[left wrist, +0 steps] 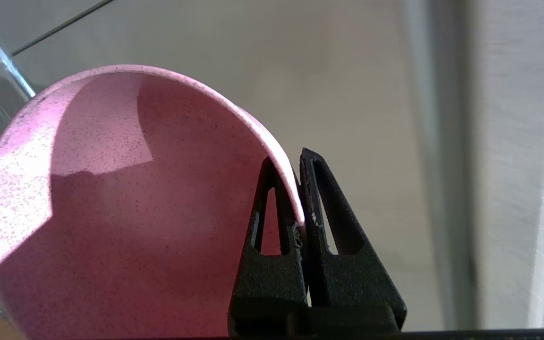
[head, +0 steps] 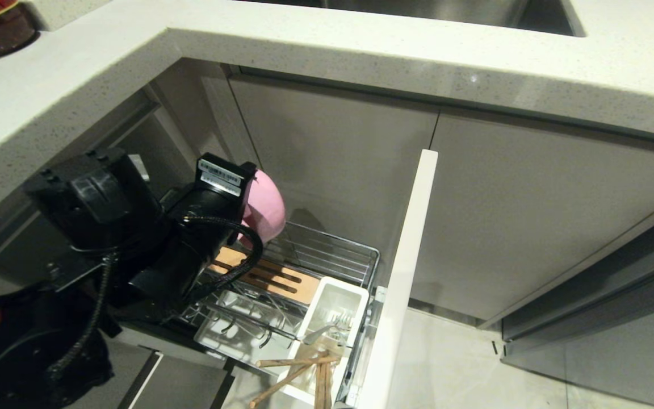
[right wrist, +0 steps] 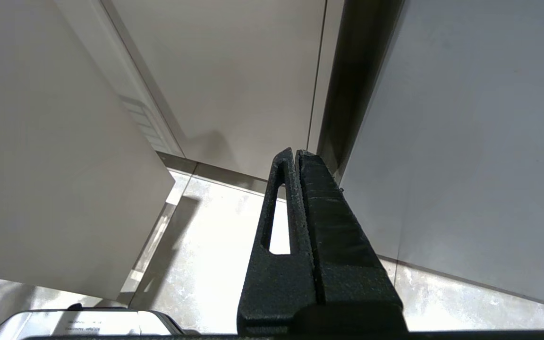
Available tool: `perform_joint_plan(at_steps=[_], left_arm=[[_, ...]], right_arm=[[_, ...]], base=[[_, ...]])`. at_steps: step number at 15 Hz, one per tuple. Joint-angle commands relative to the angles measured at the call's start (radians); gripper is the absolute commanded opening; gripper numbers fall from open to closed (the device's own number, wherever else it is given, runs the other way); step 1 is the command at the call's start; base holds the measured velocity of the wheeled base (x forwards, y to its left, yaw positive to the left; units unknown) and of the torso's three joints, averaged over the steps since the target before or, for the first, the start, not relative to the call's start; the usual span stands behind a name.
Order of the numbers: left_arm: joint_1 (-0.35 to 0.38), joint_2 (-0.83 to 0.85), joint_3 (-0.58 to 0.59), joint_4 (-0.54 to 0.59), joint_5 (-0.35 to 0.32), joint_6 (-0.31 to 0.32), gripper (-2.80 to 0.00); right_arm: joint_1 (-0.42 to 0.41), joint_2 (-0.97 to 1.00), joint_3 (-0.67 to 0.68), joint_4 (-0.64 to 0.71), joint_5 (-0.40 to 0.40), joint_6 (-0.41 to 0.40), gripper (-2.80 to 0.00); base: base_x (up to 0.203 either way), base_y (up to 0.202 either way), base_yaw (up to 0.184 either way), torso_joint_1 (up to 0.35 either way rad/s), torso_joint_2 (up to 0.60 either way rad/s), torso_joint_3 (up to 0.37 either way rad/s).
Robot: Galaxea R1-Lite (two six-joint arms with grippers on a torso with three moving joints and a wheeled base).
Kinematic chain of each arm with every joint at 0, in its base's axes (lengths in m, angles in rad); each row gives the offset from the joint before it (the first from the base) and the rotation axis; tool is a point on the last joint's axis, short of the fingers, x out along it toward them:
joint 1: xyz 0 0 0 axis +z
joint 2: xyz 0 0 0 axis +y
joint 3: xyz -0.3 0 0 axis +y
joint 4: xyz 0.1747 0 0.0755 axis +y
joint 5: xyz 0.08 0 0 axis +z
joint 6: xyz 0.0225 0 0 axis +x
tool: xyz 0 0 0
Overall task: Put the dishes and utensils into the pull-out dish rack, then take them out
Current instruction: Pick up the bowl and place it in the cupboard
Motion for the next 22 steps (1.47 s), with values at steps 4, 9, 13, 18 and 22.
perform_joint_plan(at_steps=[4,9,13,18,22], left_arm=[[-0.037,0.194,-0.005,-0.177,0.028,-0.025,-2.8],[-0.04,0.254,-0.004,-0.319,-0.01,-0.044,-2.8],[-0.035,0.292,0.002,-0.354,-0.015,-0.092,-2.8],[-0.034,0.316,0.003,-0.356,-0.032,-0.147,-2.8],[-0.034,0.319,0.003,-0.359,-0.034,-0.164,-2.8]], right_arm=[[0.0,-0.001,0.026,-0.001,0.0,0.0,-2.8],[0.0,-0.001,0.026,-0.001,0.0,0.0,-2.8],[0.0,-0.001,0.026,-0.001,0.0,0.0,-2.8],[0.0,-0.001,0.026,-0.001,0.0,0.0,-2.8],[0.0,-0.001,0.026,-0.001,0.0,0.0,-2.8]], base=[[0.0,0.0,0.0,0.0,0.0,0.0],[0.0,0.0,0.0,0.0,0.0,0.0],[0.0,0.0,0.0,0.0,0.0,0.0],[0.0,0.0,0.0,0.0,0.0,0.0],[0.0,0.0,0.0,0.0,0.0,0.0]])
